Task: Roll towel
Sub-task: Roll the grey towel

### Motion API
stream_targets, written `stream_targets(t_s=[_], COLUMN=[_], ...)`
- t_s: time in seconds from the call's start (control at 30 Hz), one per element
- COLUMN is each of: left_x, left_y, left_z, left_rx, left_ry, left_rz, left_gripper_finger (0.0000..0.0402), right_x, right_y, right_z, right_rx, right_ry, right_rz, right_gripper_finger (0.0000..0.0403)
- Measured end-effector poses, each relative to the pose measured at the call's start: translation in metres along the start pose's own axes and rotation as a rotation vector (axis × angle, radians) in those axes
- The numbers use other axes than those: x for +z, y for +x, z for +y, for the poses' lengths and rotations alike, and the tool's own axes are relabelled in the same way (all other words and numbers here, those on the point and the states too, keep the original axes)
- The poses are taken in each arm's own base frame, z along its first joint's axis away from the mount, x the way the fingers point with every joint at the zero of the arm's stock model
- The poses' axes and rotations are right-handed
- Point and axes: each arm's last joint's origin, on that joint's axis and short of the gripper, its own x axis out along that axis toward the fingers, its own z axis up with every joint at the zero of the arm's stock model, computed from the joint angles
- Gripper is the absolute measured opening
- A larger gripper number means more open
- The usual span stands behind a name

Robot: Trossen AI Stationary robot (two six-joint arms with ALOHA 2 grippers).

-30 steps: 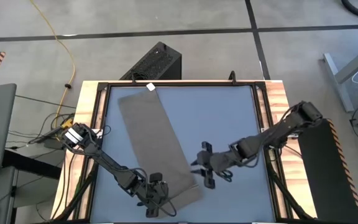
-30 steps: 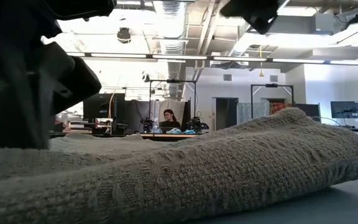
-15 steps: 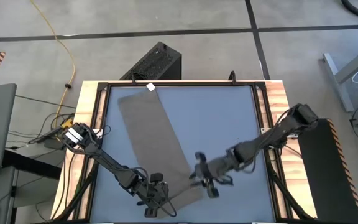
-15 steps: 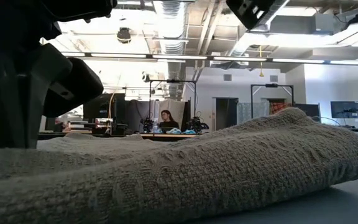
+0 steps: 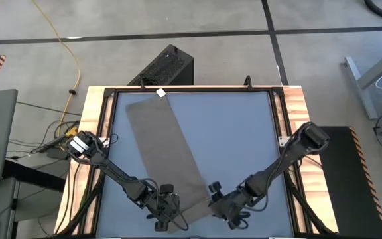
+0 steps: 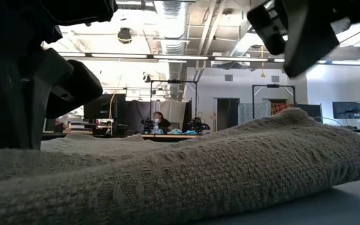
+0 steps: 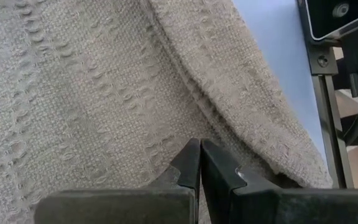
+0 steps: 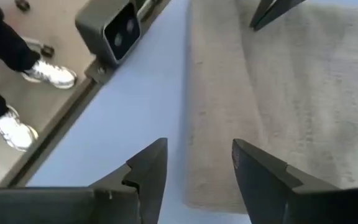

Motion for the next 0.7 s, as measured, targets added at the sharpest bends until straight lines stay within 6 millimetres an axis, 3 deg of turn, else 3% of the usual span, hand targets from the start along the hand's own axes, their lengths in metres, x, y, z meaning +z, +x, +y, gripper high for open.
stream_targets(t_s=[0.33,0.47,0.57,0.7], left_x=[0.001,0.009,0.013,0.013], left_y=[-0.001,-0.023,-0.033,-0.026], left_z=[0.0,-0.011,-0.022,-0.035], left_rx=[0.021,0.076,0.064,0.016], left_ry=[0.028,0.098,0.11,0.128], left_rz=[-0.02,-0.14,-0.226,-0.322], left_gripper_finger=[0.0,0.0,0.0,0.0], right_x=[-0.022,-0.029,-0.029,-0.029], right_y=[0.031,0.041,0.041,0.041], right_z=[-0.003,-0.005,-0.005,-0.008], right_rx=[-0.056,-0.064,-0.063,-0.068], right_ry=[-0.036,-0.017,-0.013,-0.006], right_rz=[0.109,0.14,0.142,0.144], right_gripper_finger=[0.021,0.0202,0.0181,0.013])
